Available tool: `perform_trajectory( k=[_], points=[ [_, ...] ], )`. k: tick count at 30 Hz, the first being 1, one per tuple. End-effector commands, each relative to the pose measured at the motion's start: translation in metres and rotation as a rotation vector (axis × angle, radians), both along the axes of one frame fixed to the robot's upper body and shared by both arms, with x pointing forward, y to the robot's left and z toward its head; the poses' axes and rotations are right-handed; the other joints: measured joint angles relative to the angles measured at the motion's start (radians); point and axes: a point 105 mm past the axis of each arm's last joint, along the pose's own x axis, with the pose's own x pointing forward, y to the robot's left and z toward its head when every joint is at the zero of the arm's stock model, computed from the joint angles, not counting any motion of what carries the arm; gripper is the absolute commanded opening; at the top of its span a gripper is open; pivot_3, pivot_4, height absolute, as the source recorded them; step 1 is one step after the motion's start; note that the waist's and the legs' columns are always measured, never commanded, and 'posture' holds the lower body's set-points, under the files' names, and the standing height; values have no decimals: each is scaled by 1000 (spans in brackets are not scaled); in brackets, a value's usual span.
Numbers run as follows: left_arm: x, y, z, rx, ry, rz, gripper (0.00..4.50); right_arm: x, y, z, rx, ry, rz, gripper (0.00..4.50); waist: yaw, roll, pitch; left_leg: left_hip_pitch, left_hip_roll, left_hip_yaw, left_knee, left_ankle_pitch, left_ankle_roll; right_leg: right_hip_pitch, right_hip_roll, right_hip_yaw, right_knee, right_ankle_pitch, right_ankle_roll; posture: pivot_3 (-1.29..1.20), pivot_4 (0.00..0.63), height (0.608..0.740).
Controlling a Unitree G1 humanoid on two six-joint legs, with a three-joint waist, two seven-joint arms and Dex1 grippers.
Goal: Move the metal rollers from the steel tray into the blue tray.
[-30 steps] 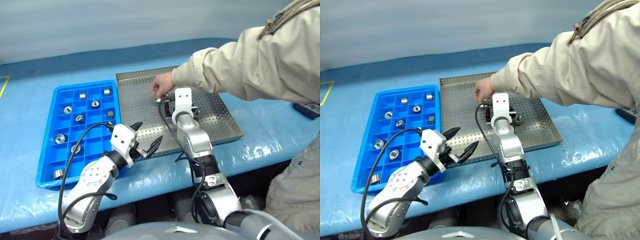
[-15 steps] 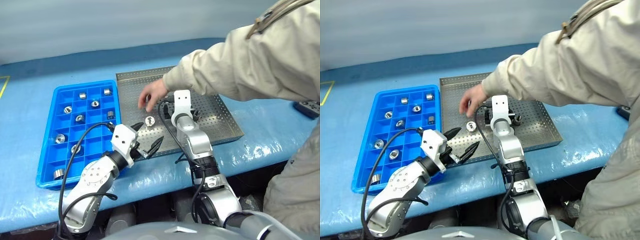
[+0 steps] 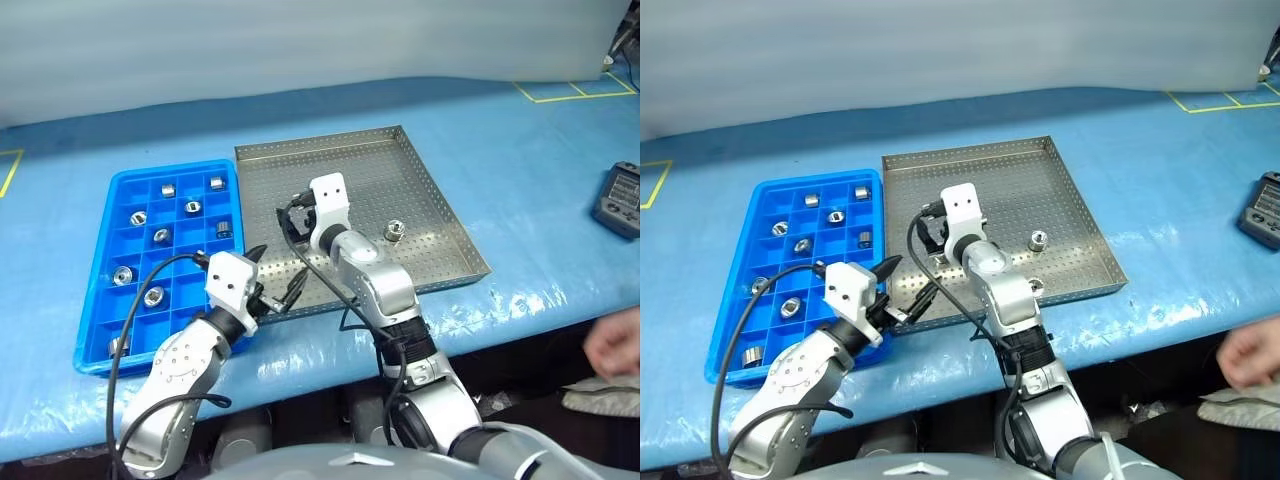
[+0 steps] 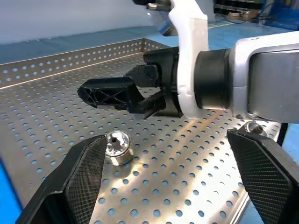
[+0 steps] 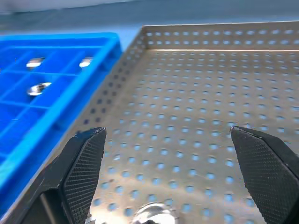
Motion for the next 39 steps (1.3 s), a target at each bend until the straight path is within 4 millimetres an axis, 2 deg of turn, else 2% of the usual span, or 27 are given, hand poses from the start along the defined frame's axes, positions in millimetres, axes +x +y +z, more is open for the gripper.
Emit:
perform_trajectory(
  k=[1, 11, 19, 29, 32, 38, 39],
  points=[
    [-5, 9, 17, 10, -87, 33, 4467, -13, 15, 8, 15, -29, 95, 4500, 7, 0, 0, 0, 0, 0, 0, 0, 0, 0, 0, 0, 0, 0, 0, 8, 150, 740],
    [-17, 6, 10, 26, -61, -34, 4467, -21, 14, -11, -41, -8, 116, 4500, 19, 0, 0, 0, 0, 0, 0, 0, 0, 0, 0, 0, 0, 0, 0, 13, 150, 740],
    [-19, -1, 8, 40, -72, -78, 4467, -5, -6, -15, -67, -24, -18, 4500, 17, 0, 0, -1, 0, 0, 0, 0, 0, 0, 0, 0, 0, 0, 0, 0, 150, 740],
    [-18, -5, 7, 33, -70, -91, 4467, -1, -9, -29, -13, 58, -73, 4500, 16, 0, 0, -1, 0, 0, 0, 0, 0, -1, 0, 0, 0, 0, 0, 4, 150, 740],
    [-18, -5, 7, 31, -69, -91, 4500, 0, -10, -30, -4, 66, -78, 3878, 17, 0, 0, -1, 0, 0, 0, 0, 0, -1, 0, 0, 0, 0, 0, 5, 150, 740],
    [-17, -4, 7, 25, -70, -72, 4500, -2, -7, -29, 0, 62, -61, 1868, 15, 0, 0, -1, 0, 0, -1, 0, 0, -1, 0, 0, 0, 0, 0, 10, 150, 740],
    [-17, -3, 7, 19, -71, -60, 4500, -2, -7, -28, -2, 58, -56, 1711, 15, 0, 0, -1, 0, 0, -1, 0, 0, -1, 0, 0, 0, 0, 0, 11, 150, 740]
  ],
)
